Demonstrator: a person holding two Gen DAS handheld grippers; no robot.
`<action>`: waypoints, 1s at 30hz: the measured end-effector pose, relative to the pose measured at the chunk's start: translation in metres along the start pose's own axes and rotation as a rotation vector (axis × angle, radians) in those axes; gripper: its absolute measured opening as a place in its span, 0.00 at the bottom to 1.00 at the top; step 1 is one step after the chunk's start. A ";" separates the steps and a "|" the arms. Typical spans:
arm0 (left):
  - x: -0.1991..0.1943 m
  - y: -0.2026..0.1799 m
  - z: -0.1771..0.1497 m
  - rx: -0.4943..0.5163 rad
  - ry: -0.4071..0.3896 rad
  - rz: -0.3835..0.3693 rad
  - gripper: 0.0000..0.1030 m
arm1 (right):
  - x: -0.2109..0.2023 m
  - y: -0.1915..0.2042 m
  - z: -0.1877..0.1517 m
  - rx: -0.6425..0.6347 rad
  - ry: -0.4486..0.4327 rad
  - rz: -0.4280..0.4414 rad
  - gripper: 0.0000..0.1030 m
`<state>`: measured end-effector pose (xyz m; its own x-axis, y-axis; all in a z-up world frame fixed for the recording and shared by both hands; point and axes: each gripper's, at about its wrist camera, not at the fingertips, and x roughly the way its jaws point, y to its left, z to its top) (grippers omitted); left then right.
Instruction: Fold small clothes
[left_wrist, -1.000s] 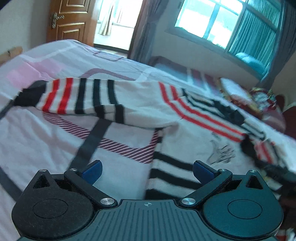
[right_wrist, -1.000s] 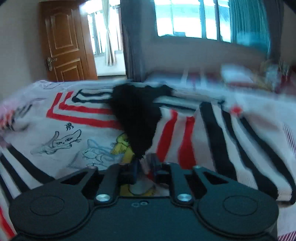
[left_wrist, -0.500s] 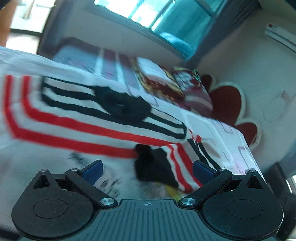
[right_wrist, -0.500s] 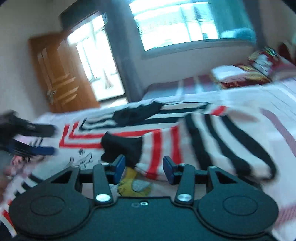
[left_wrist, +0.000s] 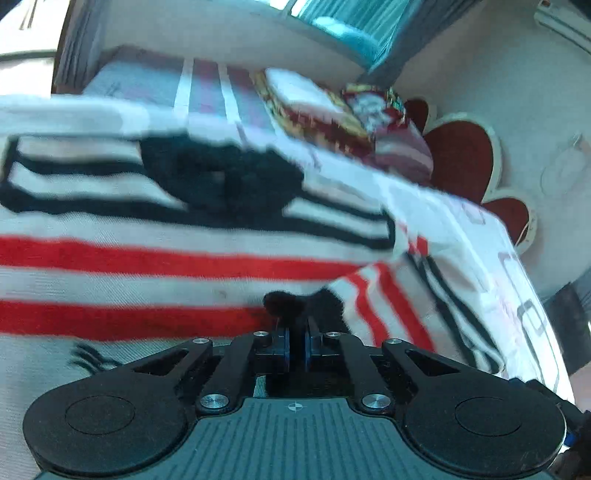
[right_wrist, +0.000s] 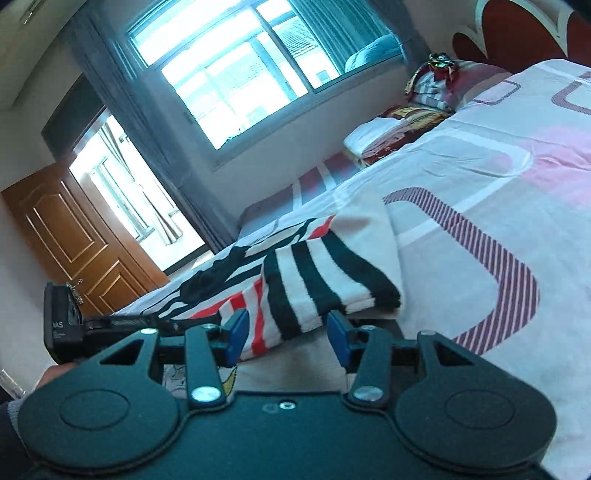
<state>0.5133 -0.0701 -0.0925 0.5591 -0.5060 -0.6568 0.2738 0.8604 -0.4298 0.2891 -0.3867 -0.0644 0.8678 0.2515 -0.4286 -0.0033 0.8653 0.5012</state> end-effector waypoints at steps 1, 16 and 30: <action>-0.010 -0.004 0.002 0.046 -0.024 0.026 0.06 | -0.001 0.000 0.001 -0.004 0.002 -0.003 0.45; -0.077 0.069 0.002 0.052 -0.056 0.133 0.06 | 0.030 -0.013 0.005 0.166 0.078 0.047 0.44; -0.060 0.083 -0.017 0.006 -0.048 0.182 0.06 | 0.066 -0.044 0.000 0.358 0.090 0.007 0.09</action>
<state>0.4887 0.0307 -0.0994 0.6362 -0.3390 -0.6931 0.1694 0.9378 -0.3031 0.3465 -0.4081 -0.1153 0.8208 0.3078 -0.4812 0.1791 0.6612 0.7285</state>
